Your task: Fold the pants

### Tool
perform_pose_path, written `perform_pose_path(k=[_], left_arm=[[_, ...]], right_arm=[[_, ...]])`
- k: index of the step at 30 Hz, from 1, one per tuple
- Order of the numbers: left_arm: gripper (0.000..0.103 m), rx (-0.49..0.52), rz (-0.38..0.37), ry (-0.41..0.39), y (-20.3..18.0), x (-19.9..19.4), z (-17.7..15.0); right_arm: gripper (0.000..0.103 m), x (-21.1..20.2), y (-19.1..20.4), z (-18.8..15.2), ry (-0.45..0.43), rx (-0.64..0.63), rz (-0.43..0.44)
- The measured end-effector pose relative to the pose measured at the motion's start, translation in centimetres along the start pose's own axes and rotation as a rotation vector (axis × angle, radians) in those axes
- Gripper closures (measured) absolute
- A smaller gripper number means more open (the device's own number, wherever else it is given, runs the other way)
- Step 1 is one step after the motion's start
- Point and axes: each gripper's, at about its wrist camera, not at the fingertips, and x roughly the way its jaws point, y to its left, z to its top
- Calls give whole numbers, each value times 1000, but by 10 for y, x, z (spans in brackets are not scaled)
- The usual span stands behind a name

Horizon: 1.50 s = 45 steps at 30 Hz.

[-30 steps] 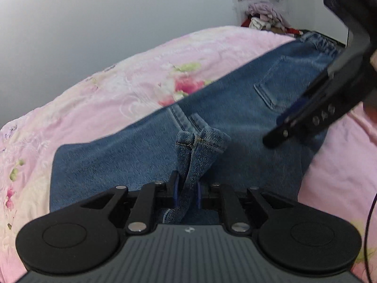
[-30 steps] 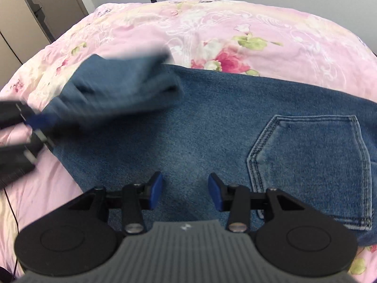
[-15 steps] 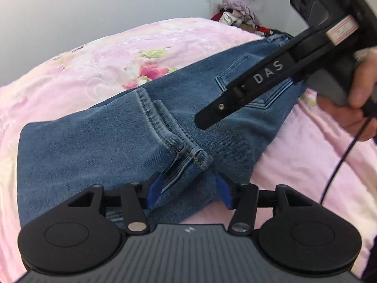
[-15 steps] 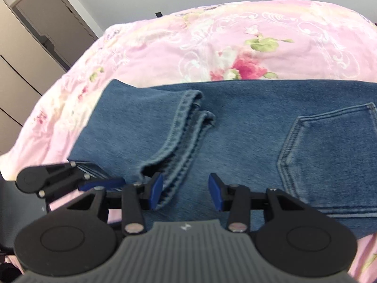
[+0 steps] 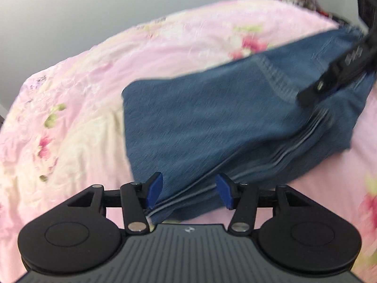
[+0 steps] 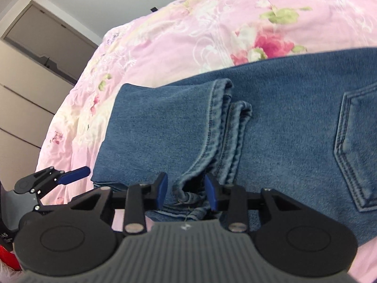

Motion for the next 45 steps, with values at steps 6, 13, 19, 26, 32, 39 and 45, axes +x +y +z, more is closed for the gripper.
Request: perform_pose_path(k=[6, 13, 19, 26, 32, 39, 45], left_arm=[[39, -19, 49, 33, 9, 18, -18], [74, -140, -5, 51, 42, 15, -24], [78, -126, 17, 131, 36, 37, -27], [78, -106, -27, 117, 44, 13, -40], [73, -151, -136, 1, 33, -25, -31], [71, -227, -454, -65, -44, -34, -12], [71, -401, -623, -41, -122, 4, -8]], right_arm=[[99, 5, 3, -2, -21, 12, -11], [103, -37, 20, -18, -105, -28, 36], [103, 13, -13, -40, -28, 20, -83], [76, -26, -7, -26, -66, -46, -85], [70, -85, -25, -38, -197, -117, -175], [70, -99, -52, -126, -293, -74, -253], [50, -99, -106, -137, -401, 151, -207]])
